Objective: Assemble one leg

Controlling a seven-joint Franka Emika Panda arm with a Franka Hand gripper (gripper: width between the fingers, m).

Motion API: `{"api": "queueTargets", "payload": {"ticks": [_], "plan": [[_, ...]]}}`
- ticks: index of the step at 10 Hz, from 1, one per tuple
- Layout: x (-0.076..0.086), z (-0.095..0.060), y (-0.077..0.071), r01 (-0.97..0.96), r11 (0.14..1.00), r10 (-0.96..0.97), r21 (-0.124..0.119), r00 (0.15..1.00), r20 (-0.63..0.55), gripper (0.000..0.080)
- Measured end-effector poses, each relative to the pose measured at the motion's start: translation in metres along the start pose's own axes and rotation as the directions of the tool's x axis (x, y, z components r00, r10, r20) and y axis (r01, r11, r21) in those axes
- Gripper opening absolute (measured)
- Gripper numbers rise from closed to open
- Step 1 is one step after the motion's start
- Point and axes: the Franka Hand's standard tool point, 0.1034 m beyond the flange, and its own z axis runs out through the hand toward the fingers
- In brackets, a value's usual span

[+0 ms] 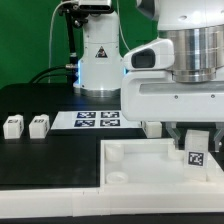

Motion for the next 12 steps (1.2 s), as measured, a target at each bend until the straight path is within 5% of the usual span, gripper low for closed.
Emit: {"api": "queueTargets", "payload": {"ticks": [1, 3, 7, 10, 12], "plan": [[0.0014, -0.0012, 0.0010, -0.180, 0.984, 0.180, 0.007, 0.984, 0.010, 0.0299], [-0.0008, -0.0007, 0.0008, -0.585, 0.811, 0.584, 0.010, 0.810, 0.048, 0.0299], [0.0002, 0.0000, 0.0015, -0.873, 0.487, 0.867, 0.000, 0.484, 0.114, 0.0298], [-0.0003, 0.0001, 0.0009, -0.858, 0.513, 0.853, 0.003, 0.510, 0.114, 0.0608], [-0.0024, 0.0014, -0.0010, -0.780, 0.626, 0.774, 0.015, 0.623, 0.113, 0.0636]]}}
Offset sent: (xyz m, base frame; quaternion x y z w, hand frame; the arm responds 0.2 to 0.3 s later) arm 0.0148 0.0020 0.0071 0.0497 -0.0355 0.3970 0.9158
